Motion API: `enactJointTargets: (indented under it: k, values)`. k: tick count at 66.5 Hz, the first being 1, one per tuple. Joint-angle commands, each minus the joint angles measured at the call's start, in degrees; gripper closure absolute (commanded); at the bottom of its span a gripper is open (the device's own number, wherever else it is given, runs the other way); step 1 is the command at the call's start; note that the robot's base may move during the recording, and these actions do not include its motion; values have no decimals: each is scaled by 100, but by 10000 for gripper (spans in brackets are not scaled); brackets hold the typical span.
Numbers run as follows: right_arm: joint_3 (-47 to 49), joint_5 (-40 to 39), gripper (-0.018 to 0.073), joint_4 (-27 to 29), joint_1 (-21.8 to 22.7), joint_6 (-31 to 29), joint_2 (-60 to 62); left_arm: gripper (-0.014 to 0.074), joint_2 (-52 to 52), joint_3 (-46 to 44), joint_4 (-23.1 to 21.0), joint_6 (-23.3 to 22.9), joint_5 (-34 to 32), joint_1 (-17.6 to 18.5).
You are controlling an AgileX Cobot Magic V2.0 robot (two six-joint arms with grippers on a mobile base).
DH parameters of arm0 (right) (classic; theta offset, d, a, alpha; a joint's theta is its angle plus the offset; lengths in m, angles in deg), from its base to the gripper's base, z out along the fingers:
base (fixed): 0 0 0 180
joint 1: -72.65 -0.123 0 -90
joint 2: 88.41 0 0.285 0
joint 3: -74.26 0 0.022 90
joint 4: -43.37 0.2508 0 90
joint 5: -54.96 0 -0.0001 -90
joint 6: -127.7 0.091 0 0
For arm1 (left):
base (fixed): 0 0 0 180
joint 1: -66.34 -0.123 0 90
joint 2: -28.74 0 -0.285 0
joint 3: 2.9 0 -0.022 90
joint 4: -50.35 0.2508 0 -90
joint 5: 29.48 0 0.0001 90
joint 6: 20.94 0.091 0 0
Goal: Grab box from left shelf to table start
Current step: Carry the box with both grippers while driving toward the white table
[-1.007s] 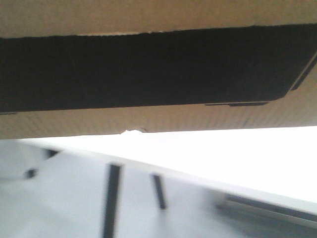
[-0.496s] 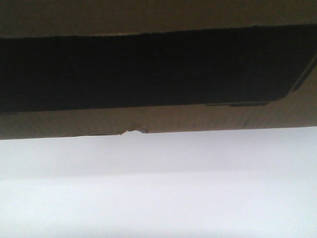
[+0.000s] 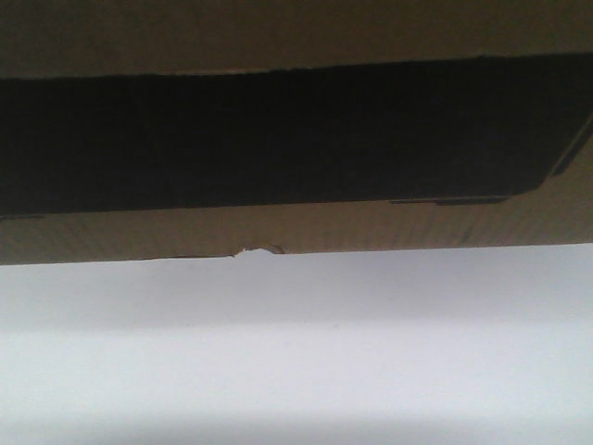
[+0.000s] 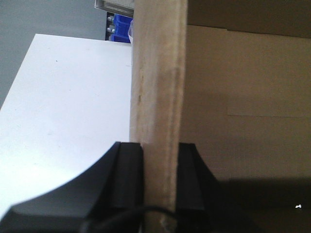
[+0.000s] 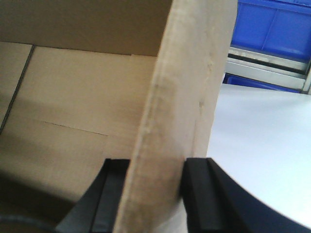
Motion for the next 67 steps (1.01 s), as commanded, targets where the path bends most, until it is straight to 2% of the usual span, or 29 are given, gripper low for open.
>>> enactJointTargets:
  k: [1, 48, 60, 67]
  values:
    - [188, -852, 501, 290, -37, -80, -53, 696, 123, -213, -631, -66, -974, 75]
    - [188, -852, 501, 290, -37, -80, -53, 696, 224, 651, -631, -66, -984, 75]
    - [188, -876, 501, 290, -37, -80, -53, 696, 212, 670, -999, -66, -1046, 75]
    - [188, -876, 501, 290, -37, -80, -53, 696, 212, 670, -1042, -66, -1296, 75]
